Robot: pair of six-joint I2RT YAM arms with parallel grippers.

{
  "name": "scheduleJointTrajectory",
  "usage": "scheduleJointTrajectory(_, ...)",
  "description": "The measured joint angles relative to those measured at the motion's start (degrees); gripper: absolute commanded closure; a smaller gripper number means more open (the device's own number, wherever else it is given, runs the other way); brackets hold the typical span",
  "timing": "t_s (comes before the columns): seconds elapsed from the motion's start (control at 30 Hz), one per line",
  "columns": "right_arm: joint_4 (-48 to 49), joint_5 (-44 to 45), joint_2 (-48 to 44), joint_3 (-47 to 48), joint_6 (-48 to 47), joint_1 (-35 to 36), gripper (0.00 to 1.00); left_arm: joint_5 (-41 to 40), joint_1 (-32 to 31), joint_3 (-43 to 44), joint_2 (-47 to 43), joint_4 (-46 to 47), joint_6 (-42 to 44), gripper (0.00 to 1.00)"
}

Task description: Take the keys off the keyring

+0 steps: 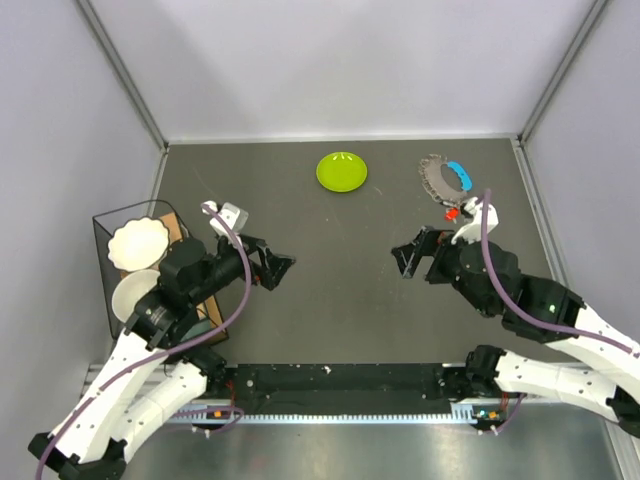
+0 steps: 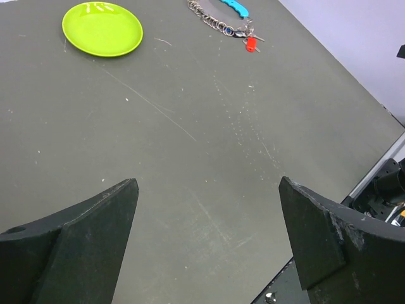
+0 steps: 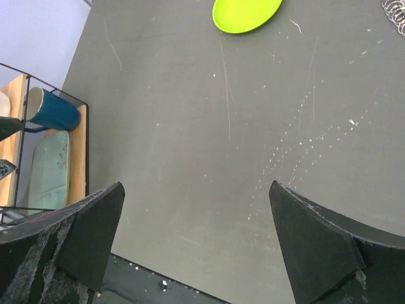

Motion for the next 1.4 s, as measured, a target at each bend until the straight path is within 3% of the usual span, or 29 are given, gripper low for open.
scheduleJointTrajectory(0.23,0.90,1.22,3.50,0.81,-2.60,0.00,0.01,-0.22,0.00,-1.79,-0.74,1.53,1.38,0.01)
scheduleJointTrajectory(0.47,1.75,7.89,12.57,3.54,-9.77,-1.99,0.01,-2.23,0.00,-3.32,-3.02,2.38,1.97,0.03)
scheduleJointTrajectory(0.7,3.39,2.08,23.21,5.53,-14.58,-24.09,0.08,-1.95,0.00,-6.51,-6.16,4.00,1.40,0.05)
scheduleJointTrajectory(0.83,6.88,-4.24,28.68,5.53,-16.68,-37.35,0.29,-2.08,-0.02,-6.86,-6.29,4.48,0.81,0.07)
scheduleJointTrajectory(0.97,12.37,-11.13,37.24,5.66,-17.55,-48.30,0.38,-2.82,-0.07,-6.99,-6.32,5.35,0.33,0.07)
scheduleJointTrajectory(1.13,15.47,-17.09,52.30,10.60,-19.69,-54.21,0.54,-2.95,-0.11,-7.23,-6.25,5.31,-0.28,0.08)
scheduleJointTrajectory(1.4,16.63,-20.85,70.40,25.99,-26.18,-55.69,0.53,-2.97,-0.17,-7.26,-5.42,5.33,-0.39,0.09)
